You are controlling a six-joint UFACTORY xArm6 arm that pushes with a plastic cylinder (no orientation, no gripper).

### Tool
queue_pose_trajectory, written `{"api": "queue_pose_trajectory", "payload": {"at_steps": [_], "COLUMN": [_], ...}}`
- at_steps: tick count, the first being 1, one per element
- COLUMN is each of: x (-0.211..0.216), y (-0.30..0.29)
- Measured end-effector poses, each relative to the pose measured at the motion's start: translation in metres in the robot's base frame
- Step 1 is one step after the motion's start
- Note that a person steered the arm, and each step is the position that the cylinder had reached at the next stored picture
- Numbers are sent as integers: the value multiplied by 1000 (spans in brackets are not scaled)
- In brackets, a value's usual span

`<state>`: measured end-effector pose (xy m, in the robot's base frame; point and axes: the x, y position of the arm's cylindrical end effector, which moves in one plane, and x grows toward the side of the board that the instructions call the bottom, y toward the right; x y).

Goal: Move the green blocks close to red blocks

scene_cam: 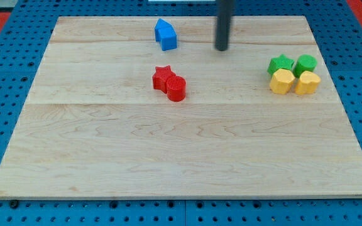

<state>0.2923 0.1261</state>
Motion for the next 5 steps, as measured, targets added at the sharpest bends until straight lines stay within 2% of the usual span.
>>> {"api": "queue_pose_trajectory", "payload": {"at_steps": [1,2,3,5], "x": [0,17,53,63], "y": [118,196,188,68]}}
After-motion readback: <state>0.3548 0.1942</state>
